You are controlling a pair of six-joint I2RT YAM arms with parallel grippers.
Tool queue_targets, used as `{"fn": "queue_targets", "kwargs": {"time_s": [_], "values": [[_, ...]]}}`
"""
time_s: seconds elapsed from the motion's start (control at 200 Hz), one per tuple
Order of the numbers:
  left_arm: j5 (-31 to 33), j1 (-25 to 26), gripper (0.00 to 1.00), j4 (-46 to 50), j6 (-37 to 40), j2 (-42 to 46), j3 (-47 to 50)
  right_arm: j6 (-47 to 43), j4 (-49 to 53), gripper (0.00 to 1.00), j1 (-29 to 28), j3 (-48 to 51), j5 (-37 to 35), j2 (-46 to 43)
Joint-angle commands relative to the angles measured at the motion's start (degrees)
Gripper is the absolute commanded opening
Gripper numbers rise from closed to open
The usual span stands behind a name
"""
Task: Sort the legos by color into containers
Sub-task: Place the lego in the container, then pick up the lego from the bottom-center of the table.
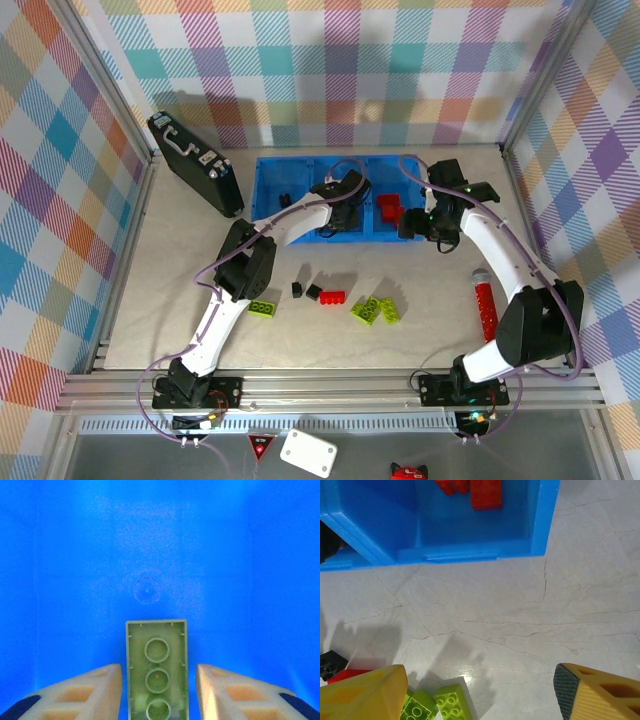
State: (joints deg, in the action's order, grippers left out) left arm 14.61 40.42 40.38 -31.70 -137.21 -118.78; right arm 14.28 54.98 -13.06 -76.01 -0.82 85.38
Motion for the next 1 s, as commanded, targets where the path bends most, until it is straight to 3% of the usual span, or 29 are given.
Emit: {"fn": "queue_targets", "kwargs": {"time_s": [0.0,0.205,0.605,0.78,0.995], "values": [[0.1,0.8,0.42,1.0,0.9,5.7,-1.0,0.7,1.3,0.78,0.4,0.4,1.6,-1.4],[-0.3,0.8,0.42,1.1,2.8,10.8,1.3,1.7,0.7,0.77,0.4,1.5,2.9,-1.8],[-1.6,-0.6,0.41,2.0,5.7,24.7,14.4,3.3,0.7,0.75,-3.3,3.2,3.0,-1.2],[-2.3,-2.1,0.41,0.7,5.6,32.1,24.4,6.1,0.5,0.73,-7.9,2.7,2.5,-0.2],[-6.7,-8.2,0.41,-1.7,5.4,41.1,37.1,12.1,-0.6,0.73,-15.5,1.2,0.4,3.3]]}}
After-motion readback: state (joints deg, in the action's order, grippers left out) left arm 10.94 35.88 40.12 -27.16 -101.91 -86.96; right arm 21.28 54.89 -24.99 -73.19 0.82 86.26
